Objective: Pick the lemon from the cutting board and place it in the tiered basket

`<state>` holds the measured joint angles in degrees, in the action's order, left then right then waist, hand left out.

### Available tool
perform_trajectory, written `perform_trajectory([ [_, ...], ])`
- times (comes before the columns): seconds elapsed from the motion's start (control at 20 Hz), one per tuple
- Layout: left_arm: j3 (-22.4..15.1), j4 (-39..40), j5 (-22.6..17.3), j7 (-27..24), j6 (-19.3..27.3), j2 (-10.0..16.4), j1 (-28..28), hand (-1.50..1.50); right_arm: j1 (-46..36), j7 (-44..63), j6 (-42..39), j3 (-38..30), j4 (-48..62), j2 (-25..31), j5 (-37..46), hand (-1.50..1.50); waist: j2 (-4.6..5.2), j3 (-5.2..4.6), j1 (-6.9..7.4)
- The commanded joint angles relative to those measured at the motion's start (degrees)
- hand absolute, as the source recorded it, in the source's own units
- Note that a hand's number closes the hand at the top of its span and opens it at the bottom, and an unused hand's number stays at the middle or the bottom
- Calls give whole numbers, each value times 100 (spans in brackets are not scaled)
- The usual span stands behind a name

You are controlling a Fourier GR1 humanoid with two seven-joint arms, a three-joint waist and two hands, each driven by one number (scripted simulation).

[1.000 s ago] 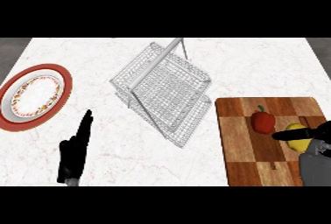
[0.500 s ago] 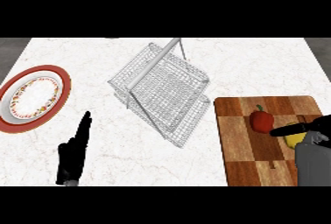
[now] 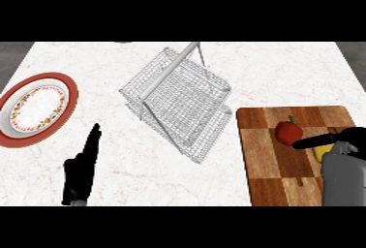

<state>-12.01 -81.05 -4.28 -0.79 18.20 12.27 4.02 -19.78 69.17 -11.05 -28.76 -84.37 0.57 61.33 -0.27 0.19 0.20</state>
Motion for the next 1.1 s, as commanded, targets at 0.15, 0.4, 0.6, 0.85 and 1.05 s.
perform_trajectory([
  [0.15, 52, 438, 19, 86, -87, -104, -188, 0, -47, 984, 180, 117, 471, -56, -116, -150, 38, -21, -6],
  [0.4, -20, -139, 48, 350, -110, -47, 106, 0, 270, 464, 130, -70, 433, -42, 16, 150, 26, -18, 2],
  [0.6, 191, 120, 20, -42, -285, -9, 164, 0, 108, 168, 629, 145, 922, -55, 43, 150, 34, -19, 21],
  [0.85, 76, 10, 234, 158, -106, -160, 126, 0, 309, -283, 173, 328, 879, 324, 571, 150, 30, -20, 6],
  [1.05, 255, 597, 111, -210, -346, -212, 3, 0, 200, -124, 576, 351, 569, 325, 890, 150, 32, -23, -24],
])
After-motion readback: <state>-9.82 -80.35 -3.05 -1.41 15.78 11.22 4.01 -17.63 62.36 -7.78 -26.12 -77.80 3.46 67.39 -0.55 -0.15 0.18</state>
